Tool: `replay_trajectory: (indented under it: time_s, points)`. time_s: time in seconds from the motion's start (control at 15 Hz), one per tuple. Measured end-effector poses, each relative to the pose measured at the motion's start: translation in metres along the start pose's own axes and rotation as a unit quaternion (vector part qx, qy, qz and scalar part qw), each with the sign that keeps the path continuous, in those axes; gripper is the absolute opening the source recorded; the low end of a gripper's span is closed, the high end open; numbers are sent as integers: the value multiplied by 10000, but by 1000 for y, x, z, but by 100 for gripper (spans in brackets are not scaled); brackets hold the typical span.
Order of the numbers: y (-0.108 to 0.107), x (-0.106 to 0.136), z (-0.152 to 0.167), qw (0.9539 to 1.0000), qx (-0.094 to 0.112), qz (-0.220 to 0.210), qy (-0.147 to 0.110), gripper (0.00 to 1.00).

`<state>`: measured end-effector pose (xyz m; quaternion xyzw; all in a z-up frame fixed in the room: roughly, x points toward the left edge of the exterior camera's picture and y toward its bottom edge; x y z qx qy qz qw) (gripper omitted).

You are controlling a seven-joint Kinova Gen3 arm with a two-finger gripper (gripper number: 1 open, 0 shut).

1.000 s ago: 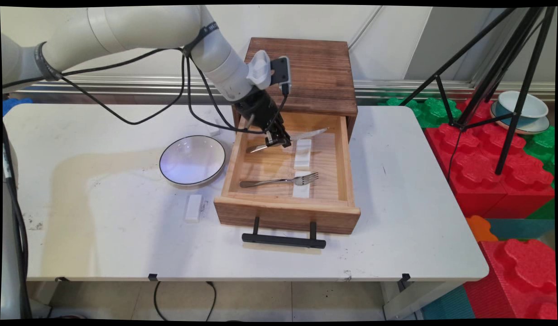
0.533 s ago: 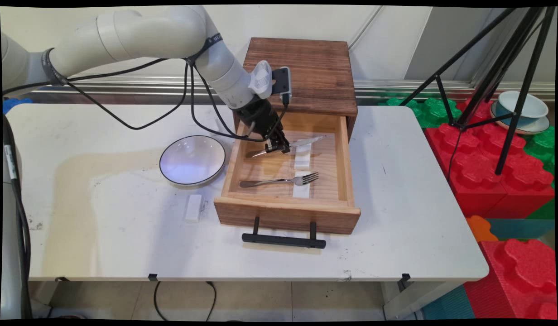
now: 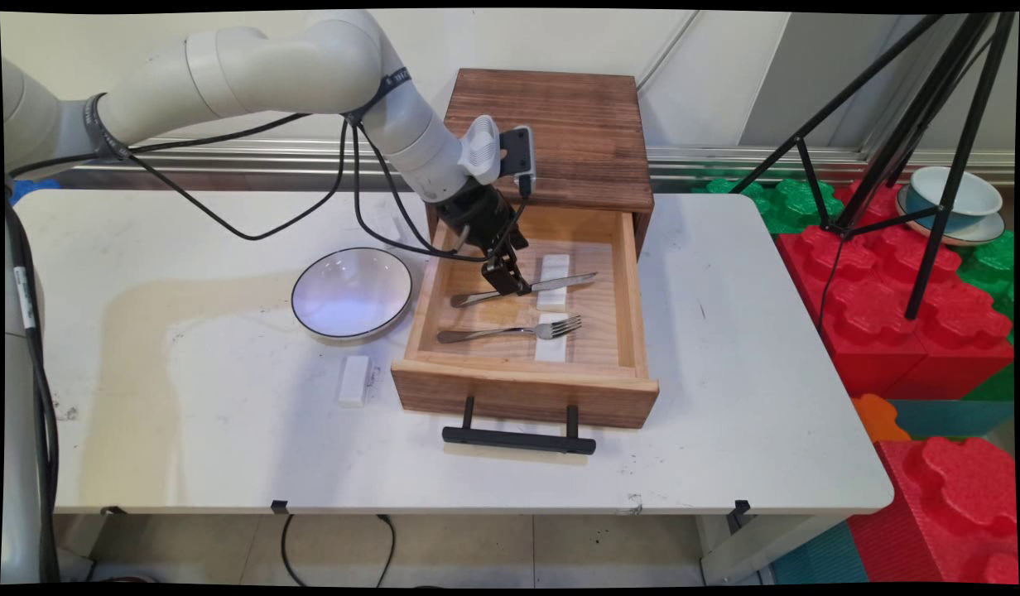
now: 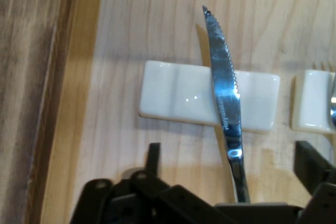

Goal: Place the picked object into the drawer

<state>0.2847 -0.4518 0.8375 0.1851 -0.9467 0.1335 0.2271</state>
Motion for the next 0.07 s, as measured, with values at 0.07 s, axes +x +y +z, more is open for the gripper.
replay_trajectory:
  time_s: [0.07]
  points:
    - [0, 0, 0, 10000, 9, -12, 12, 100]
